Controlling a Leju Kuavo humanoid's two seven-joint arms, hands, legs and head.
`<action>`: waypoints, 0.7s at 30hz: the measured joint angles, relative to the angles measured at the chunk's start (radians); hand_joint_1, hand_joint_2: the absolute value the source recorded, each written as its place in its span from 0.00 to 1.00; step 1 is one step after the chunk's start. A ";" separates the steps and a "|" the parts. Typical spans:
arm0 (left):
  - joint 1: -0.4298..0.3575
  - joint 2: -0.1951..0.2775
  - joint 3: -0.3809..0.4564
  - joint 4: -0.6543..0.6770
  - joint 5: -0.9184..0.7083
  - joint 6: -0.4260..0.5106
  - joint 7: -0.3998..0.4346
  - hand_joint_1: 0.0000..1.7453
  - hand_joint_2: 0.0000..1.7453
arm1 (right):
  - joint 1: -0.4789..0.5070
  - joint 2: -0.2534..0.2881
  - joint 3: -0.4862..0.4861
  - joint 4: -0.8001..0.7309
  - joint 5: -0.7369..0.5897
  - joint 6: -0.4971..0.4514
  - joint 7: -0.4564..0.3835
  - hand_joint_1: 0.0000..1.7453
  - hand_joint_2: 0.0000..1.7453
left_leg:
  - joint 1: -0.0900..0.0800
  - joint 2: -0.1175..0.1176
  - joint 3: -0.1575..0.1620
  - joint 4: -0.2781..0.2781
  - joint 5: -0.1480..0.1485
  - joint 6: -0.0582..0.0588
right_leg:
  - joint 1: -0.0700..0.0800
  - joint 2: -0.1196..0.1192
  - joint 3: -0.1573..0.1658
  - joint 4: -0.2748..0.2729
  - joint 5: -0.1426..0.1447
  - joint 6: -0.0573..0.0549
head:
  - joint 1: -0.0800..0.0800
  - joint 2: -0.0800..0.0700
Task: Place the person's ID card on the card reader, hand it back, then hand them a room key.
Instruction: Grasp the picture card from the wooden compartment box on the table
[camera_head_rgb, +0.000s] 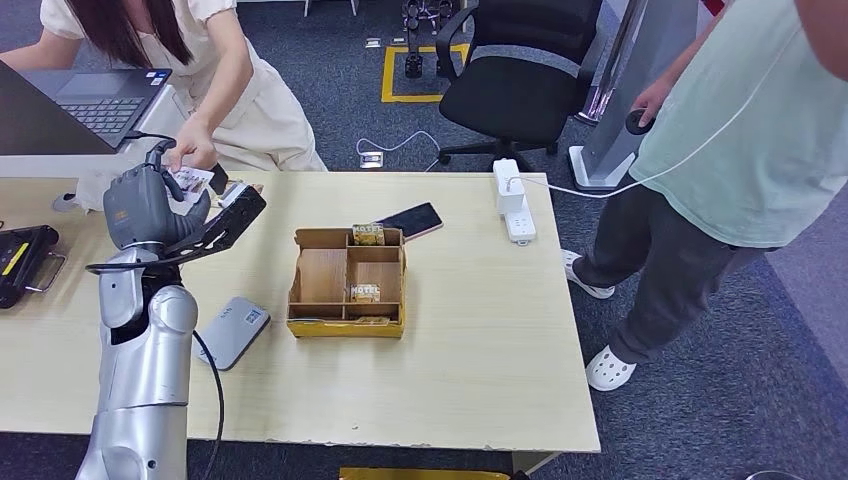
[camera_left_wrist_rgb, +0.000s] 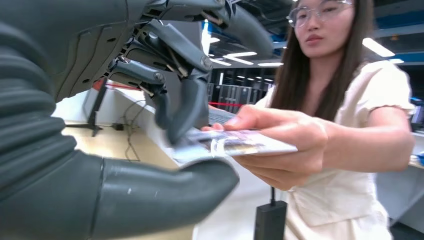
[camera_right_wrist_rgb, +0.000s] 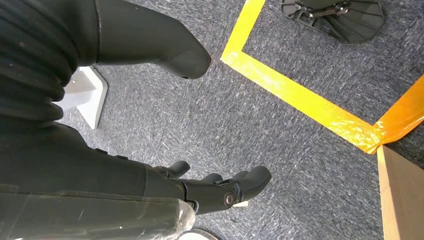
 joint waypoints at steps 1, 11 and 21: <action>0.000 0.000 0.000 0.000 0.001 0.000 0.000 0.00 1.00 | 0.000 0.000 0.000 0.000 0.000 0.000 0.000 0.00 1.00 | 0.000 0.000 0.000 0.000 0.000 0.000 | 0.000 0.000 0.000 0.000 0.000 0.000 | 0.000 0.000; 0.005 0.035 0.000 0.000 0.110 -0.071 -0.058 0.00 1.00 | 0.001 0.000 0.000 0.000 -0.002 -0.006 -0.001 0.00 1.00 | 0.000 0.000 0.000 0.000 0.000 0.000 | 0.000 0.000 0.000 0.000 0.000 0.000 | 0.000 0.000; 0.055 0.133 -0.052 0.000 0.343 -0.231 -0.202 0.00 1.00 | 0.003 -0.004 0.000 0.003 -0.019 -0.007 -0.015 0.00 1.00 | 0.000 0.002 0.000 0.000 0.000 0.000 | 0.000 0.002 -0.001 0.000 0.000 0.000 | 0.000 0.000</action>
